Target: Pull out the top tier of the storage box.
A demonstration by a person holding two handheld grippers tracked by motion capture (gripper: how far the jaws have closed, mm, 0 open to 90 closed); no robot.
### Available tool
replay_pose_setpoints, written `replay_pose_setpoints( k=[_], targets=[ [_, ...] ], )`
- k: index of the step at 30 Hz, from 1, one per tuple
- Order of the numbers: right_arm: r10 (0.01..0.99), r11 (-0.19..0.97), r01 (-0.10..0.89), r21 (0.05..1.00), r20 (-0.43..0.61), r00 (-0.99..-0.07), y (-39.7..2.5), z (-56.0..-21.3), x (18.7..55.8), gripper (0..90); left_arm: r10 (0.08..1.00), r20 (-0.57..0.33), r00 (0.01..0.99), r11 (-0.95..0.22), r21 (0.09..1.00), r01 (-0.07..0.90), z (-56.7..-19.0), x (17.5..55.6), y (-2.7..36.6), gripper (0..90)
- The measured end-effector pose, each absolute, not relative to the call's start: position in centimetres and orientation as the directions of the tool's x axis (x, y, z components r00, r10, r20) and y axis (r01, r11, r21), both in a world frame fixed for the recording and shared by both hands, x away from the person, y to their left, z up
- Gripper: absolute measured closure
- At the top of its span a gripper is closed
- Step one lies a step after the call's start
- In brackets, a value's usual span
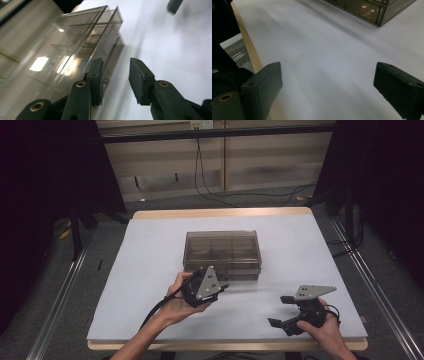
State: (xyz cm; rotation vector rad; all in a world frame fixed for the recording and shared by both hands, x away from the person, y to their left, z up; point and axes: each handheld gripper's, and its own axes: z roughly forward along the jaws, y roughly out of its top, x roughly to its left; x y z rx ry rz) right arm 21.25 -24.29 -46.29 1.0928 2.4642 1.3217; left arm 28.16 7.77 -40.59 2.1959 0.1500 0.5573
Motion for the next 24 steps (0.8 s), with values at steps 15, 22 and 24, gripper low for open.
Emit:
replay_pose_setpoints(
  k=[15,22,24],
  targets=[
    [0.658,0.348,0.537,0.768,0.208,-0.723,-24.2,-46.3,21.3,8.4,0.211,0.107,0.972,-0.589,0.807,0.038,-38.2,30.7,8.9,68.1],
    [0.657,0.349,0.537,0.768,0.209,-0.725,-24.2,-46.3,21.3,8.4,0.218,0.066,0.974,-0.592,0.802,0.078,-38.2,32.7,9.6,69.9],
    [0.658,0.348,0.537,0.768,0.208,-0.724,-24.2,-46.3,21.4,8.5,0.211,0.073,0.975,-0.603,0.794,0.071,-38.1,32.9,9.5,70.5]
  ],
)
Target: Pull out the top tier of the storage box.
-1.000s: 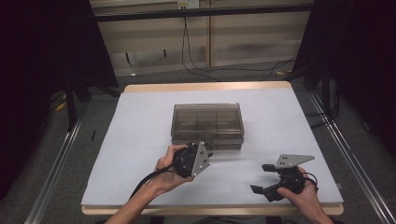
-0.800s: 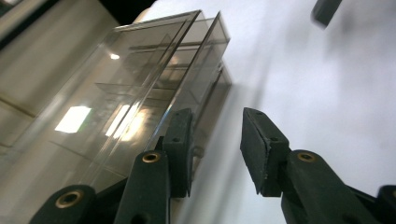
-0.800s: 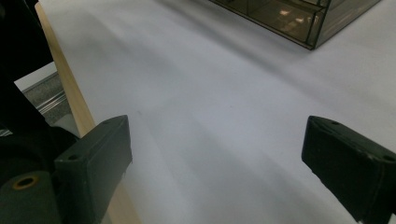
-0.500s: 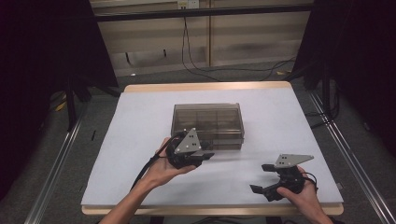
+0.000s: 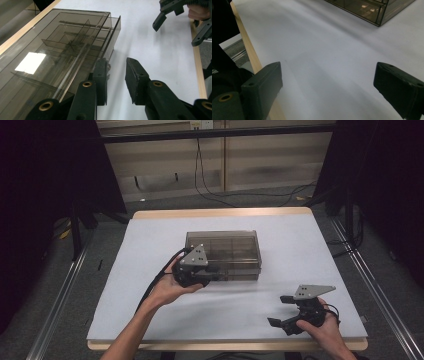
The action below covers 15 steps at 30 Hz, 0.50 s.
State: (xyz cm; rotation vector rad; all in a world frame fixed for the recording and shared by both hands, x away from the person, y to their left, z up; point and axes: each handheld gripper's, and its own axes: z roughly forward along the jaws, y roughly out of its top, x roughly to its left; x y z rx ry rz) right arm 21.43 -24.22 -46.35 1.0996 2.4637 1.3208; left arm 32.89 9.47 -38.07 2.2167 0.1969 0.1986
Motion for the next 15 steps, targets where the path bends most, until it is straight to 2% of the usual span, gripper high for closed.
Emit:
replay_pose_setpoints(
  k=[4,11,15],
  targets=[
    [0.655,0.351,0.537,0.767,0.208,-0.726,-24.1,-46.3,21.4,8.5,0.174,0.074,0.982,-0.632,0.773,0.054,-37.6,33.4,8.9,67.6],
    [0.654,0.353,0.536,0.767,0.207,-0.728,-24.2,-46.3,21.3,8.5,0.195,0.095,0.976,-0.666,0.744,0.061,-37.6,34.6,7.9,64.3],
    [0.656,0.352,0.536,0.768,0.207,-0.726,-24.2,-46.3,21.3,8.5,0.173,0.093,0.980,-0.702,0.710,0.057,-38.1,35.0,7.7,60.8]
  ],
)
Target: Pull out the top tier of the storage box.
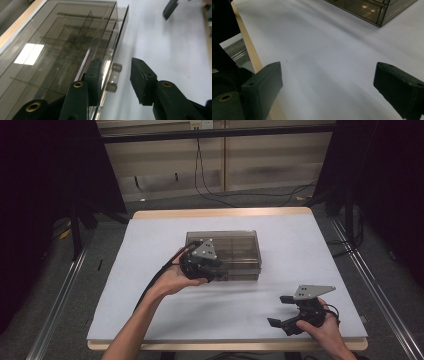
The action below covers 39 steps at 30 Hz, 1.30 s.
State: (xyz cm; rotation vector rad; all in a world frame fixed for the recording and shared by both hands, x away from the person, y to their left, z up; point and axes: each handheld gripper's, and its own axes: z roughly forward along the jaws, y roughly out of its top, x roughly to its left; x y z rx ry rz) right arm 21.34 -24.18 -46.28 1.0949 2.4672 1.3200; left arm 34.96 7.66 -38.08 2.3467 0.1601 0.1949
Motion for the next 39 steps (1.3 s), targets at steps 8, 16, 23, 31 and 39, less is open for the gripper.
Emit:
replay_pose_setpoints(
  k=[8,16,23,31,39],
  targets=[
    [0.655,0.353,0.535,0.768,0.205,-0.727,-24.1,-46.3,21.4,8.5,0.169,0.137,0.976,-0.740,0.671,0.034,-38.9,34.6,7.0,57.7],
    [0.656,0.354,0.535,0.767,0.204,-0.726,-24.1,-46.3,21.3,8.5,0.155,0.142,0.978,-0.759,0.651,0.026,-39.4,35.1,6.9,62.0],
    [0.655,0.353,0.534,0.768,0.205,-0.727,-24.1,-46.3,21.4,8.5,0.148,0.150,0.978,-0.764,0.645,0.017,-39.6,35.2,6.8,68.0],
    [0.657,0.352,0.534,0.769,0.203,-0.726,-24.1,-46.3,21.4,8.5,0.131,0.159,0.979,-0.773,0.635,0.000,-39.8,35.2,6.7,66.7],
    [0.657,0.351,0.537,0.767,0.207,-0.725,-24.1,-46.3,21.4,8.5,0.126,0.184,0.975,-0.786,0.618,-0.016,-40.2,35.2,6.6,67.5]
  ],
)
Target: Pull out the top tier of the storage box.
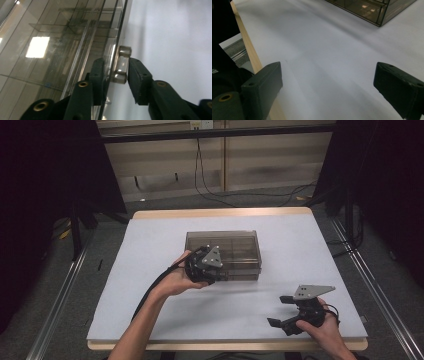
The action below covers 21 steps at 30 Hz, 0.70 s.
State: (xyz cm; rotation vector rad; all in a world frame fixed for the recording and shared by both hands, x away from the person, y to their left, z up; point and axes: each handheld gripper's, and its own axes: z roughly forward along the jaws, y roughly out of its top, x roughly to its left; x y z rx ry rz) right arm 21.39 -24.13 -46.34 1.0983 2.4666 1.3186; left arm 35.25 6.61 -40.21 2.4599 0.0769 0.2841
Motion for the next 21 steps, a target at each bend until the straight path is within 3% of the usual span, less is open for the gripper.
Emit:
replay_pose_setpoints(
  k=[21],
  targets=[
    [0.656,0.352,0.536,0.767,0.206,-0.726,-24.12,-46.37,21.43,8.5,0.088,0.168,0.982,-0.791,0.611,-0.034,-40.14,34.59,6.66,70.7]
  ],
)
